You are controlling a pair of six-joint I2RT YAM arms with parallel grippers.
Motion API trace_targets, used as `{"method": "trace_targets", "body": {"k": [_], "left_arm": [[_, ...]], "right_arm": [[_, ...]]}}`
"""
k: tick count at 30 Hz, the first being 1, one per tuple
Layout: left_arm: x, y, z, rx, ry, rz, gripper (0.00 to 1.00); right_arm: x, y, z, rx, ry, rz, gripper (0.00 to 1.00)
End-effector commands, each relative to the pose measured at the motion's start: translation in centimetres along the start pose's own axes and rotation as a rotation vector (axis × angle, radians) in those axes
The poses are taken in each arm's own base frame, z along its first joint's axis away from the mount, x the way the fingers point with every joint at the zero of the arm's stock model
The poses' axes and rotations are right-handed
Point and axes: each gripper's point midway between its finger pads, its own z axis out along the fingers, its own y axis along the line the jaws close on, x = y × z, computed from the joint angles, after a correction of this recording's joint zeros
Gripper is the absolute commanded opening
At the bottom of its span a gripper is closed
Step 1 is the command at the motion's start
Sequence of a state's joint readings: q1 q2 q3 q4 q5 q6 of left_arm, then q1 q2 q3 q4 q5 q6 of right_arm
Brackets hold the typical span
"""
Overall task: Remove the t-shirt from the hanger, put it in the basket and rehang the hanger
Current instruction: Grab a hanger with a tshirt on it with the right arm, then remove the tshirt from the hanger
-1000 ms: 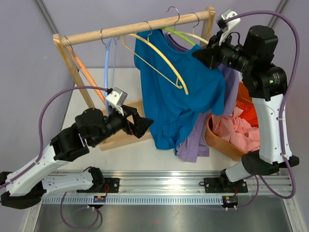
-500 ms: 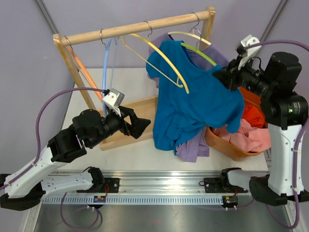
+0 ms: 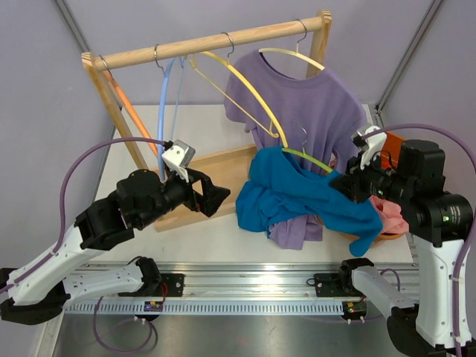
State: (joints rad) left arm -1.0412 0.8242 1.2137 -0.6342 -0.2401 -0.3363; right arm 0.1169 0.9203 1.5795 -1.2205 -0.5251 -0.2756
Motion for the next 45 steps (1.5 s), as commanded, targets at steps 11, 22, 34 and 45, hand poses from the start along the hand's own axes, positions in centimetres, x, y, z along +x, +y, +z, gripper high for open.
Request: {"method": "trace_targets", "body": {"k": [11, 22, 34, 45], "left_arm": [[-0.8, -0.9, -1.1, 0.097, -0.064, 0.1, 0.99], [0.7, -6.4, -1.0, 0.487, -0.068, 0.461, 0.99], [2.7, -7.5, 2.0, 0.567, -0.017, 0.57, 0.99], [5.7, -6.8, 4.3, 0.562, 0.11, 0.615, 0.9]], "right_arm": [[6.1, 6.6, -4.0, -0.187, 0.013, -0.024, 0.0], [7.1, 9.1, -1.9, -0.553, 0.003, -0.275, 0.0], [6.0, 9.4, 1.8, -0.848, -0.025, -0.567, 0.0], [3.6, 10.3, 3.1, -0.906, -0.102, -0.642, 0.0]]}}
